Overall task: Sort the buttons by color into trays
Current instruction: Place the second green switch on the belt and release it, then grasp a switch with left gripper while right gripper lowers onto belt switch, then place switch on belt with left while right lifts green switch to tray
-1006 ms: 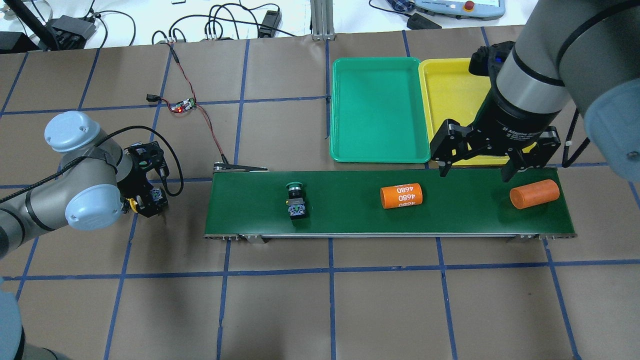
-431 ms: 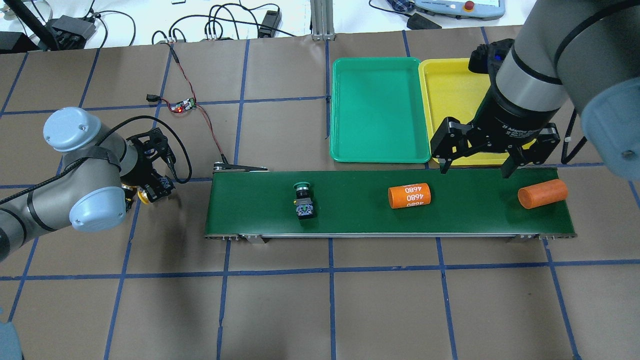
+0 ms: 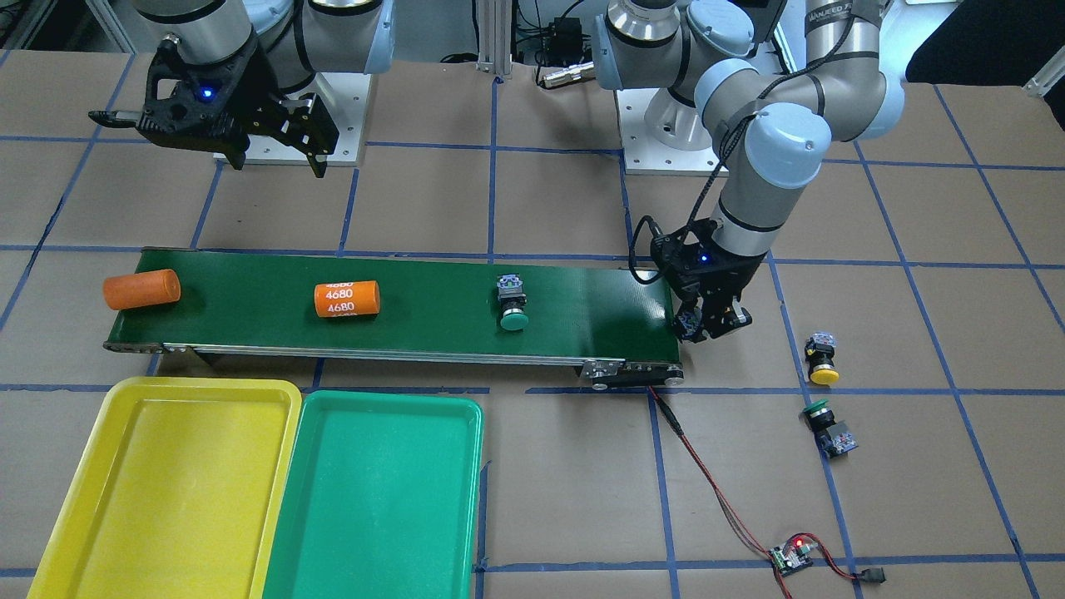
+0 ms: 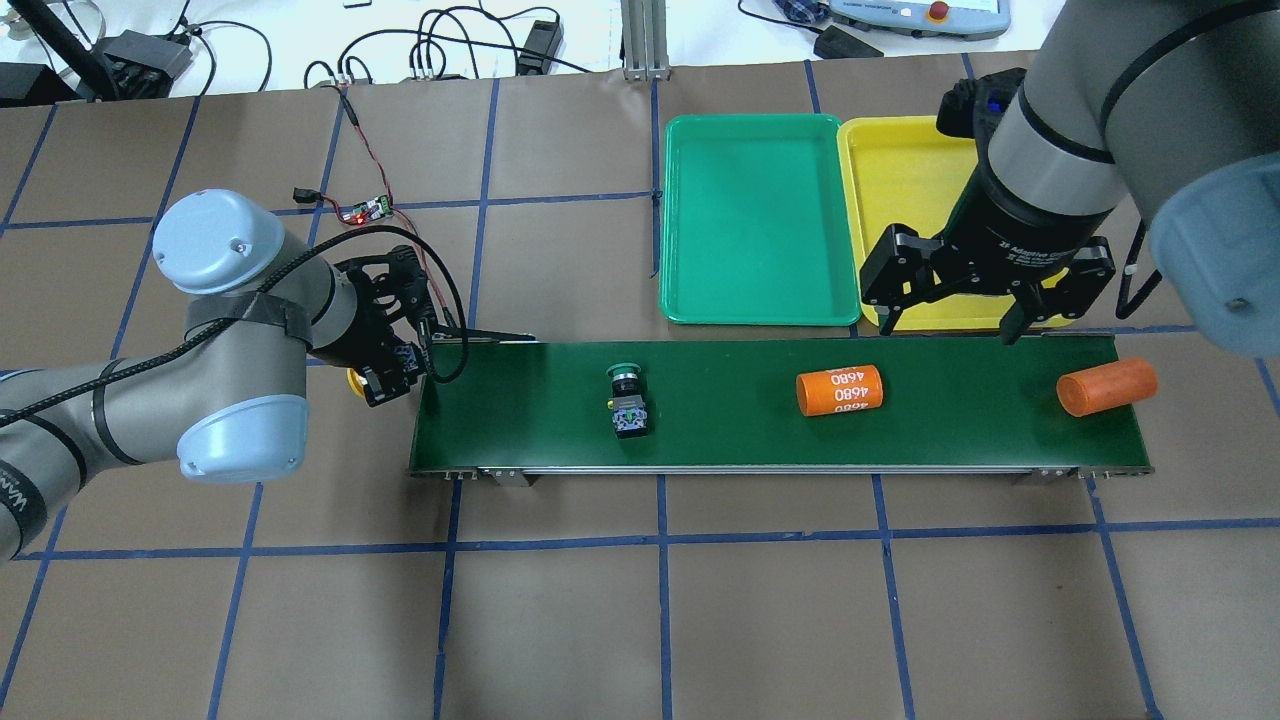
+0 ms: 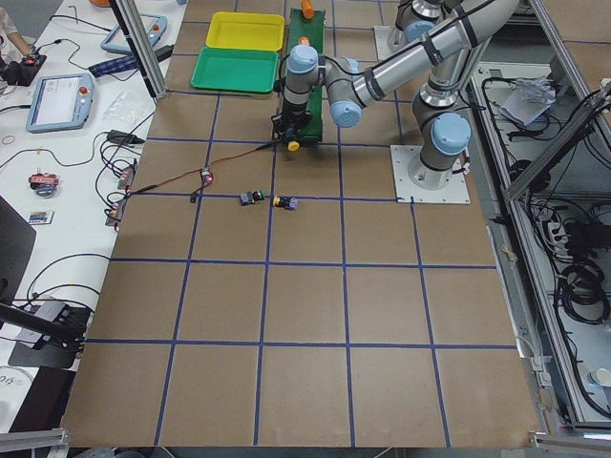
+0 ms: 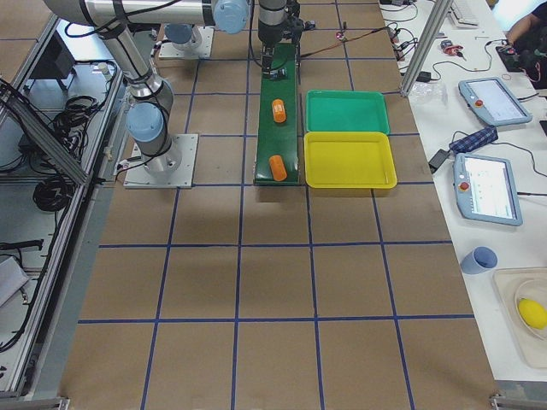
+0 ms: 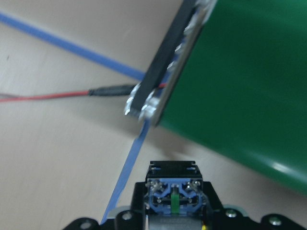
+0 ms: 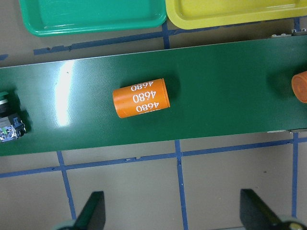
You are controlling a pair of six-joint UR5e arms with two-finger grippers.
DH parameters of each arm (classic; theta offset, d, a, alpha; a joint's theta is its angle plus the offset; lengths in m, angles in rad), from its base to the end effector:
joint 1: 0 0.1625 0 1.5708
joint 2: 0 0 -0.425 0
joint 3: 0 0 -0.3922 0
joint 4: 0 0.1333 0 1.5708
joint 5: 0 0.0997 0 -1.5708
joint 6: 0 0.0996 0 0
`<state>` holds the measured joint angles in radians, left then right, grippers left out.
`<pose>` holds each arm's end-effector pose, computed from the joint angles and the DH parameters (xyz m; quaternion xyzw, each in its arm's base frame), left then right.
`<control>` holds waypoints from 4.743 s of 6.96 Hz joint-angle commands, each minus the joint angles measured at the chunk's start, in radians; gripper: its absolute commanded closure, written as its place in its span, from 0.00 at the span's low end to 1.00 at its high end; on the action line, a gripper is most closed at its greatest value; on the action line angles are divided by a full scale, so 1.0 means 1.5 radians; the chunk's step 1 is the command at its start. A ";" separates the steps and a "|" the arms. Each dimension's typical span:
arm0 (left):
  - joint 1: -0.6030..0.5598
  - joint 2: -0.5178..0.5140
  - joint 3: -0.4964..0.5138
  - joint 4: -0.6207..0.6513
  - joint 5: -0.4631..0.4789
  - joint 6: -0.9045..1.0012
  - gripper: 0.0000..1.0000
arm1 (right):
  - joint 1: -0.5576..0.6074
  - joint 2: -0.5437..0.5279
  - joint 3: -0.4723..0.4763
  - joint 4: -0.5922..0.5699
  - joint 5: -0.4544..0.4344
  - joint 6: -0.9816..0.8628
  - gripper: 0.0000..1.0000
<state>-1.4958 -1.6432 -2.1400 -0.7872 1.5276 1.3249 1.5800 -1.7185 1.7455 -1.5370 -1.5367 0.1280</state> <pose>-0.1029 -0.4668 0.2673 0.5847 0.8079 -0.0681 0.0292 0.1406 -0.4217 0.4669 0.0598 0.9976 0.0315 0.0149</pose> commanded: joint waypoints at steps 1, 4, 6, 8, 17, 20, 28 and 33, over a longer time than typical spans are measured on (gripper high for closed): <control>-0.088 0.001 0.003 -0.015 0.002 -0.004 1.00 | 0.000 0.000 0.000 0.000 0.003 -0.008 0.00; -0.138 -0.016 0.001 -0.004 0.001 -0.004 0.01 | 0.000 0.000 0.000 -0.001 0.001 -0.003 0.00; -0.126 0.005 0.036 -0.001 -0.002 -0.002 0.00 | 0.000 0.002 0.000 -0.003 0.001 -0.002 0.00; -0.016 -0.006 0.113 -0.079 -0.056 -0.015 0.00 | -0.001 0.003 -0.001 -0.002 0.001 -0.008 0.00; 0.201 -0.274 0.266 -0.033 0.065 -0.768 0.00 | 0.043 0.135 0.020 -0.095 0.008 0.086 0.00; 0.205 -0.297 0.252 0.016 0.053 -0.779 0.27 | 0.089 0.191 0.029 -0.134 0.015 0.101 0.00; 0.046 -0.131 0.261 -0.223 -0.018 -0.724 1.00 | 0.103 0.239 0.065 -0.176 0.051 0.111 0.00; -0.058 -0.054 0.128 -0.230 -0.035 -0.848 1.00 | 0.101 0.287 0.064 -0.188 0.034 0.111 0.38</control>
<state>-1.5348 -1.7069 -1.9334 -1.1882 1.4783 0.1783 1.7330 -1.2944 1.8408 -1.8176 -1.4809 0.2942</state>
